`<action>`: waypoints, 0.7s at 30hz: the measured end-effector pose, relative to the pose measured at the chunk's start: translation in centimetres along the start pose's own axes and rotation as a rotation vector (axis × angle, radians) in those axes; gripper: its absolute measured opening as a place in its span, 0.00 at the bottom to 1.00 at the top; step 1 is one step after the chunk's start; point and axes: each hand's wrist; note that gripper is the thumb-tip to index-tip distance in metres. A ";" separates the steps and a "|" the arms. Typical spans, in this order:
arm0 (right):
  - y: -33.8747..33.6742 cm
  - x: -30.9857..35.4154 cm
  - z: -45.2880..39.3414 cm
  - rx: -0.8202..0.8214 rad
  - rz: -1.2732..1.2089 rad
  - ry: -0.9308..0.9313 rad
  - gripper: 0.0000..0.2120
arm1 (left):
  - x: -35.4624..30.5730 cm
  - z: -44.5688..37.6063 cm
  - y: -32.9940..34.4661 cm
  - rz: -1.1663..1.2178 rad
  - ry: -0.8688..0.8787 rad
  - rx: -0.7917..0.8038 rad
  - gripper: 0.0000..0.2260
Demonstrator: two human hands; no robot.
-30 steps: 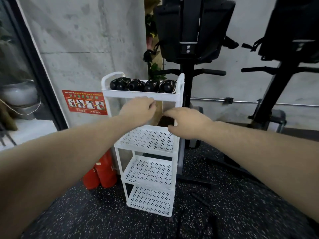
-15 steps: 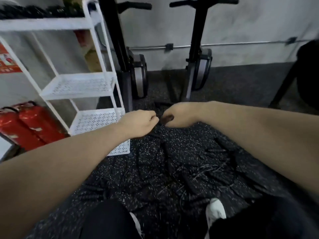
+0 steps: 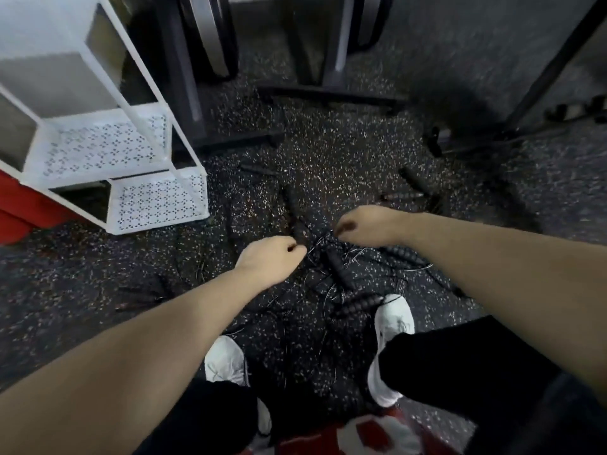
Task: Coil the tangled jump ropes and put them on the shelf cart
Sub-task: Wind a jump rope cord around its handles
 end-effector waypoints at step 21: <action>15.5 -12.5 -23.4 -0.157 -0.518 0.258 0.19 | 3.7 -20.8 14.9 0.510 -0.337 0.319 0.14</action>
Point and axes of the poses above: each hand's wrist, its own z-axis away from the middle knuckle, its own y-axis out of the palm, x = y × z, and after that the axes turned 14 degrees about -y, right-handed
